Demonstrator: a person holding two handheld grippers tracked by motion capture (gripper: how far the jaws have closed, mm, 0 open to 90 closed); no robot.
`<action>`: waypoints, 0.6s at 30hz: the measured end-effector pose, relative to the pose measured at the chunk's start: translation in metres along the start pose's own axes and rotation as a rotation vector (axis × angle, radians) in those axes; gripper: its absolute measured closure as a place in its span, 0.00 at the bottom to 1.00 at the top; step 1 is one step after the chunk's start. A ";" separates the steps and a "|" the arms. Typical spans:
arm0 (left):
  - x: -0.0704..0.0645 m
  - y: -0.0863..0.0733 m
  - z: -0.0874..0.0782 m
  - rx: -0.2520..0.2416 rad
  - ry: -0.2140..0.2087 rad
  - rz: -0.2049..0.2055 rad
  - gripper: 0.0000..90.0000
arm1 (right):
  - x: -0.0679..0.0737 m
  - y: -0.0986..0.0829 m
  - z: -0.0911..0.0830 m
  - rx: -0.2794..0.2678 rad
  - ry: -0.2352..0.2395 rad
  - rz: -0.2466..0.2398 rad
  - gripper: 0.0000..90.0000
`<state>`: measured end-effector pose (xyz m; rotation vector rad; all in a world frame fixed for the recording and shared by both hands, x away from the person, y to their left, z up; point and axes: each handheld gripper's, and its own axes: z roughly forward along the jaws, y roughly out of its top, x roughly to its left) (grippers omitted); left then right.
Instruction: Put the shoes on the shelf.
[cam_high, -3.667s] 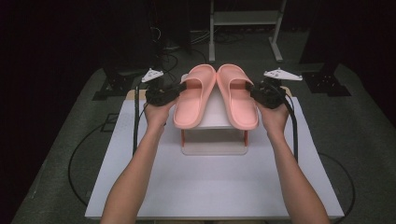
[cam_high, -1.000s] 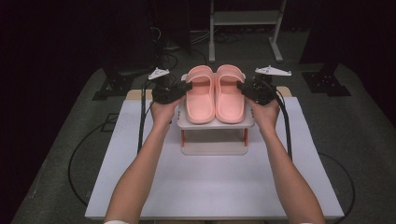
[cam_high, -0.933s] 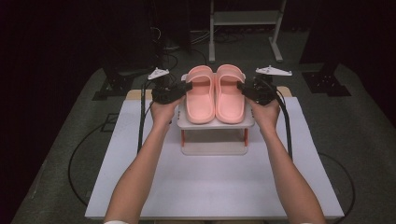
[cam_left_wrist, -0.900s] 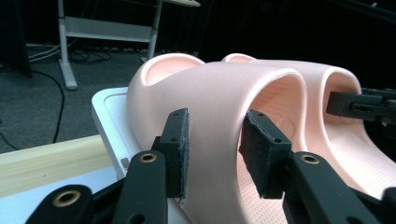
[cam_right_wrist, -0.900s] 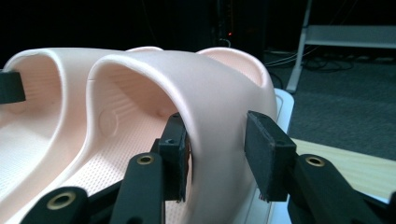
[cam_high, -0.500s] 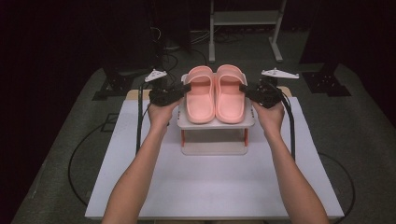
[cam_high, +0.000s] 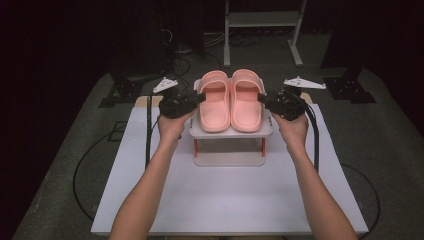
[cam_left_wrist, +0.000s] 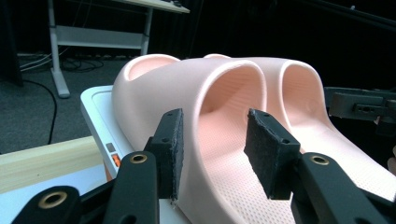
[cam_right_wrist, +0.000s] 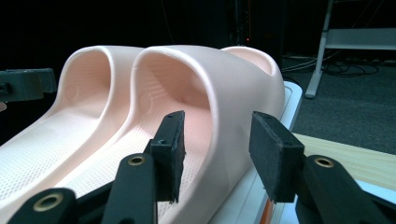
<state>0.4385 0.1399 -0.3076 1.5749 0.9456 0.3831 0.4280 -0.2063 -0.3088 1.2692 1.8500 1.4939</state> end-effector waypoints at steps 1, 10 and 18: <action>-0.001 0.000 0.000 -0.003 -0.004 0.001 0.63 | 0.000 0.000 -0.001 0.002 0.003 -0.001 0.61; -0.002 -0.003 -0.002 -0.007 -0.035 0.008 0.63 | 0.001 -0.003 -0.007 -0.003 0.015 -0.011 0.60; -0.003 -0.005 -0.007 -0.008 -0.048 0.017 0.63 | -0.002 -0.005 -0.014 -0.005 0.014 0.001 0.59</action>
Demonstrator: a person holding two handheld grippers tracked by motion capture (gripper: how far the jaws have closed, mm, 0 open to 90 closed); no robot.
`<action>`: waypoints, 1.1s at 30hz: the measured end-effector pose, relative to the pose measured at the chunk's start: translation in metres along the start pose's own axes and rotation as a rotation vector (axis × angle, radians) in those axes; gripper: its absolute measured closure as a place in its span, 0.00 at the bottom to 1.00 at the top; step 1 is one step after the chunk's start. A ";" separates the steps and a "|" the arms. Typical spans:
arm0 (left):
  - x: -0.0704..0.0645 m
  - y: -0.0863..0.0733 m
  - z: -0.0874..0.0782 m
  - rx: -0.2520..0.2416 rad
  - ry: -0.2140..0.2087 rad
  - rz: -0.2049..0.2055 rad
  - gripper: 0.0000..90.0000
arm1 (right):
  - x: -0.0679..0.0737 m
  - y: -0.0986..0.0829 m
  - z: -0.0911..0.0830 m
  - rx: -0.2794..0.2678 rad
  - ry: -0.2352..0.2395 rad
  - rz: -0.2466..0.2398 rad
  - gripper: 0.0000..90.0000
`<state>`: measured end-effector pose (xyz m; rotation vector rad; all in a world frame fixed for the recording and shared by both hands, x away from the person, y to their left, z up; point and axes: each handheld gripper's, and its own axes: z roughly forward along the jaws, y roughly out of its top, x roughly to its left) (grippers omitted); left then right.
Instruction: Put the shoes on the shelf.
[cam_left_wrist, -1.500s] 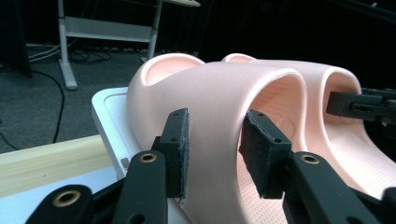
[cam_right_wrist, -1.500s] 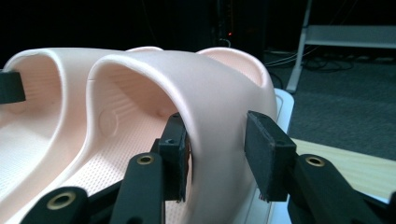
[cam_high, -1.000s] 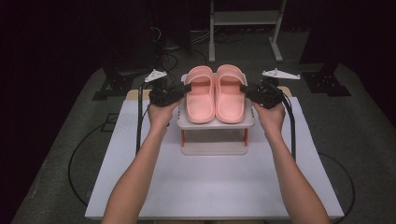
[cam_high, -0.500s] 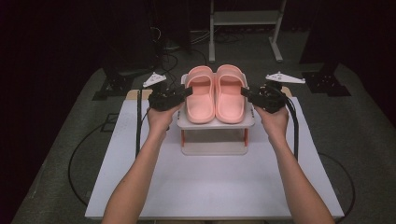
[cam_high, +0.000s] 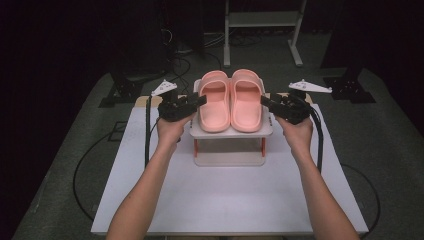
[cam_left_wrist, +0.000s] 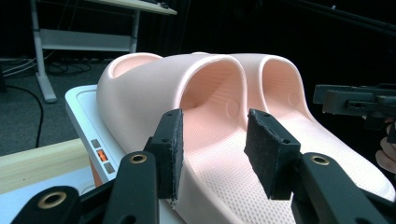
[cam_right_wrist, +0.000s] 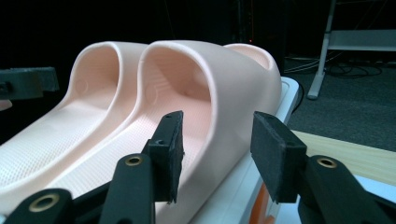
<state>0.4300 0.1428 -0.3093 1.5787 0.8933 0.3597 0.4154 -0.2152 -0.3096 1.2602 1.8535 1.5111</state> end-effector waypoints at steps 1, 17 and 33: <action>0.000 0.000 -0.001 0.003 0.000 0.003 0.63 | 0.000 -0.001 -0.001 0.006 -0.003 -0.005 0.58; -0.005 -0.005 -0.006 0.001 -0.026 0.004 0.61 | -0.003 -0.006 -0.015 0.007 0.032 -0.003 0.53; -0.007 -0.014 -0.017 -0.001 -0.052 -0.002 0.59 | -0.005 -0.015 -0.025 0.006 0.047 -0.017 0.51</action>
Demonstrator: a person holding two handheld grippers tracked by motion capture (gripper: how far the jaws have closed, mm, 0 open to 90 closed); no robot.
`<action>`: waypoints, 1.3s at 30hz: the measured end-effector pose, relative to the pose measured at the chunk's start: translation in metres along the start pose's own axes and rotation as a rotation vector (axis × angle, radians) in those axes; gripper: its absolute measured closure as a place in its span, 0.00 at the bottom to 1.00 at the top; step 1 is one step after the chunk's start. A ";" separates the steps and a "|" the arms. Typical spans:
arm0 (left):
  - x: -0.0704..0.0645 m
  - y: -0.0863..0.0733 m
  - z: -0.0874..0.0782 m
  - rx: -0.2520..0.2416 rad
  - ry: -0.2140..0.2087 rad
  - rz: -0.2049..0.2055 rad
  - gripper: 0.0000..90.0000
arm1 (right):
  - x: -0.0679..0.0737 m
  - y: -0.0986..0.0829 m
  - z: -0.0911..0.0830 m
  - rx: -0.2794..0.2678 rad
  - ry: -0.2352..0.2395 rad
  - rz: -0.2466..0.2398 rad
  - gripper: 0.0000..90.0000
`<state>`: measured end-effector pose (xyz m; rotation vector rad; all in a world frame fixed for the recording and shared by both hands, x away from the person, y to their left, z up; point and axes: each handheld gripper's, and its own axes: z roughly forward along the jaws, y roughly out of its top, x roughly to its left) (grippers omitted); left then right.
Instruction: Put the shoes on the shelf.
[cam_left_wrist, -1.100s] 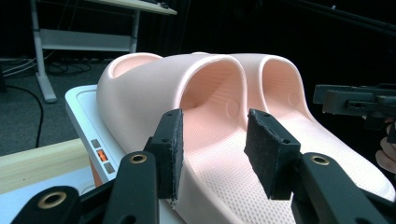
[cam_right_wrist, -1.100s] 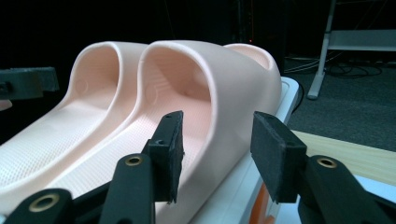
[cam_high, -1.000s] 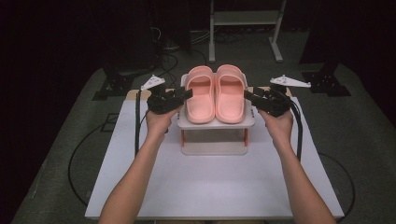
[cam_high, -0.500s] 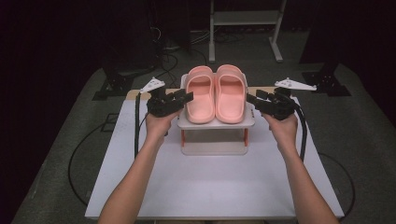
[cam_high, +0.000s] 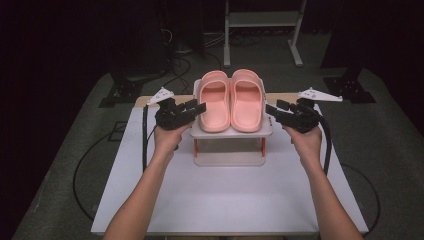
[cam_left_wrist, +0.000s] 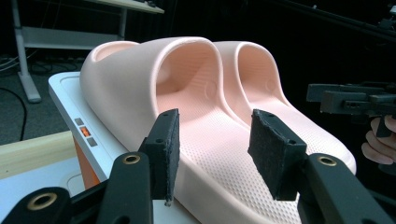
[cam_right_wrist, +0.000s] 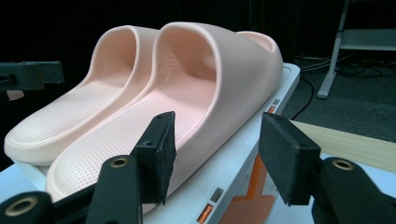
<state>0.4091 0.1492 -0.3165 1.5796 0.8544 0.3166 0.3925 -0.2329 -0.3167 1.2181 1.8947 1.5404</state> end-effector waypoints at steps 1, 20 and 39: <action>0.000 0.000 -0.001 -0.003 0.000 -0.001 0.59 | 0.000 0.000 -0.001 0.001 0.004 0.005 0.50; -0.010 -0.009 -0.017 -0.042 -0.011 0.014 0.56 | -0.003 -0.017 -0.017 0.010 0.028 0.029 0.48; -0.015 -0.025 -0.032 -0.048 -0.025 0.008 0.52 | -0.007 -0.033 -0.028 0.014 0.024 0.035 0.47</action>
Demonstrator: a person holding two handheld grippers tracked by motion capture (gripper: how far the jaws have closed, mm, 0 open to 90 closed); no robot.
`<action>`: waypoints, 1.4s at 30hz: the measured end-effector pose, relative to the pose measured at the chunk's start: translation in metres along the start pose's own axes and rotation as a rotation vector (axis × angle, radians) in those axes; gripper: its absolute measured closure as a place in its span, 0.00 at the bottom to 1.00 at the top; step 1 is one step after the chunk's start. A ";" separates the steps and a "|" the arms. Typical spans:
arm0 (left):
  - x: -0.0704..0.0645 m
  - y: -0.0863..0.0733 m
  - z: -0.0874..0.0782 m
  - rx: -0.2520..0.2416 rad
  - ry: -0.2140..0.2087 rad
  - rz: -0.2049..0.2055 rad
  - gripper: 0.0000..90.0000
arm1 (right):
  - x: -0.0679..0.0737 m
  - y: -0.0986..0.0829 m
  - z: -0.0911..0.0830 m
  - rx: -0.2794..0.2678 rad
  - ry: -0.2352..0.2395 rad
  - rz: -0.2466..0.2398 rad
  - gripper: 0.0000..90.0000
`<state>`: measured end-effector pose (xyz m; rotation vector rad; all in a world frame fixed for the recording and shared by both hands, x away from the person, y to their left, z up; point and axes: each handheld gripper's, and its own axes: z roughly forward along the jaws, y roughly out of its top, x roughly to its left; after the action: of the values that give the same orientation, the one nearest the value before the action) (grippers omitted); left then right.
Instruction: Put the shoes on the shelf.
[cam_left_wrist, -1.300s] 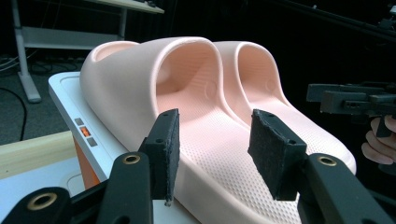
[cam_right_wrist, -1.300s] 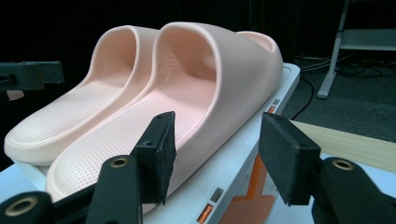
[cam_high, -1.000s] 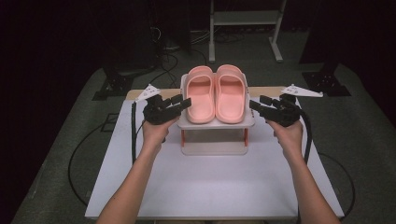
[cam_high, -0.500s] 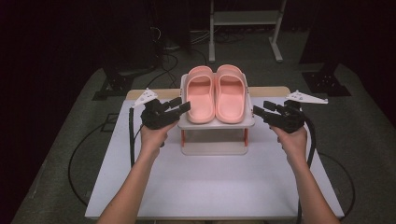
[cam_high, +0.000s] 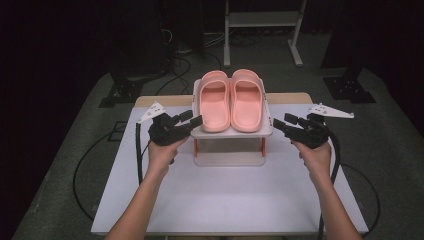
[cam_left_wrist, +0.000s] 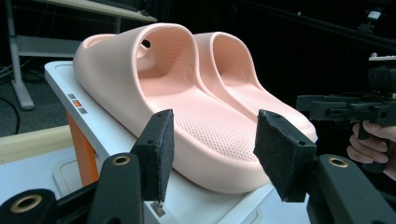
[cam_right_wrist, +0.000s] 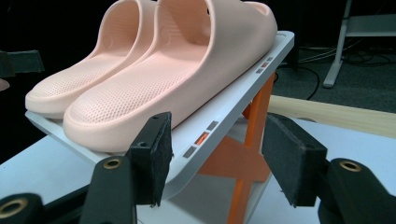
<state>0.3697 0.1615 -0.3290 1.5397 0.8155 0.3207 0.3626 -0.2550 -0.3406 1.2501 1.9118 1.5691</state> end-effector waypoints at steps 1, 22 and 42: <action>0.000 -0.001 -0.001 -0.002 -0.001 -0.002 0.52 | 0.000 -0.001 -0.001 0.000 -0.001 0.000 0.47; -0.003 -0.015 -0.019 0.002 -0.022 0.006 0.49 | -0.003 -0.017 -0.014 0.009 -0.001 0.000 0.45; 0.005 -0.036 -0.030 0.009 -0.027 -0.021 0.43 | -0.006 -0.033 -0.020 0.022 0.002 0.005 0.40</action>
<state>0.3430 0.1855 -0.3593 1.5401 0.8124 0.2802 0.3380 -0.2713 -0.3659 1.2636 1.9337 1.5566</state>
